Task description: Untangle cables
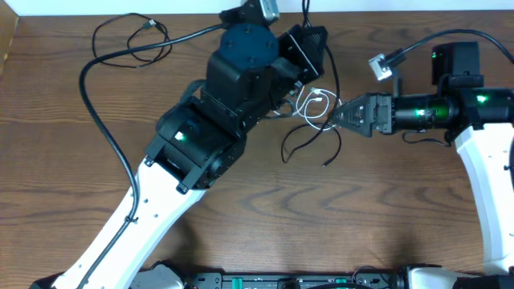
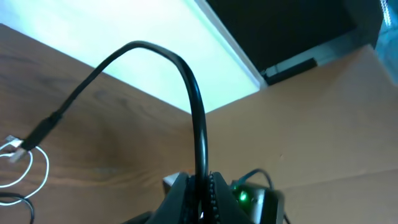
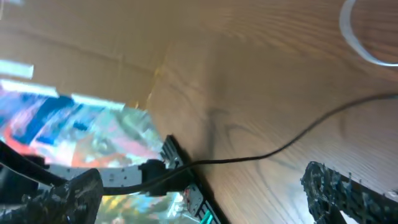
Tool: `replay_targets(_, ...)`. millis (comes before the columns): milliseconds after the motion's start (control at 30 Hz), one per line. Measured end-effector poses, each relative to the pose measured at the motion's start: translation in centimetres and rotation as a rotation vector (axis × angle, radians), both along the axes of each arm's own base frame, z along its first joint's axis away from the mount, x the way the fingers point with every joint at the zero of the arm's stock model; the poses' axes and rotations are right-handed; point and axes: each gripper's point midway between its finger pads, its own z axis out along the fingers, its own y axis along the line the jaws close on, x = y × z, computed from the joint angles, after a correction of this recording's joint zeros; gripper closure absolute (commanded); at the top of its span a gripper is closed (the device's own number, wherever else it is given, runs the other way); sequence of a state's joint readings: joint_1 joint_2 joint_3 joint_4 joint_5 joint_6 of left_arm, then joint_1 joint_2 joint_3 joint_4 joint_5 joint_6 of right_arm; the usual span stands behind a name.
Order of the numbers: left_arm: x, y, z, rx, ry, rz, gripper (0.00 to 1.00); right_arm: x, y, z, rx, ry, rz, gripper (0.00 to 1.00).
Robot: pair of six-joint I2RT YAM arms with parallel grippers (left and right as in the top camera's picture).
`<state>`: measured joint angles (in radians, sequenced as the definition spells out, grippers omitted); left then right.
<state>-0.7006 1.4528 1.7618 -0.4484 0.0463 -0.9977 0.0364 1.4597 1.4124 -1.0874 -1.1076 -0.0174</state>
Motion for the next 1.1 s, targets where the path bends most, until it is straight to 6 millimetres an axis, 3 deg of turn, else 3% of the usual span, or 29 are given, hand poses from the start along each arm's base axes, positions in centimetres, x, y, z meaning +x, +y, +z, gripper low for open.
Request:
replay_targets(467, 2.0, 2.9, 2.8, -0.103, -0.052, 0.088, 0.93, -2.0, 3.9, 1.2, 0.048, -0.162, 0.192, 0.01)
replay_targets(700, 4.0, 6.7, 2.1, -0.115, -0.008, 0.18, 0.93, -2.0, 4.4, 1.8, 0.047, -0.243, 0.219, 0.01)
replay_targets(767, 4.0, 6.7, 2.2, -0.139, 0.007, 0.179, 0.93, -1.8, 4.4, 1.9, 0.044, -0.262, 0.219, 0.01)
replay_targets(967, 3.6, 6.0, 4.0, -0.239, -0.005, 0.137, 0.93, -1.3, 5.1, 0.5, -0.062, -0.266, 0.194, 0.12)
replay_targets(1067, 3.2, 6.0, 4.6, -0.266, -0.006, 0.128, 0.93, -0.7, 5.8, 0.6, -0.078, -0.282, 0.179, 0.25)
replay_targets(1100, 3.0, 6.1, 4.9, -0.273, -0.01, 0.127, 0.93, -0.6, 6.0, 0.6, -0.082, -0.285, 0.175, 0.34)
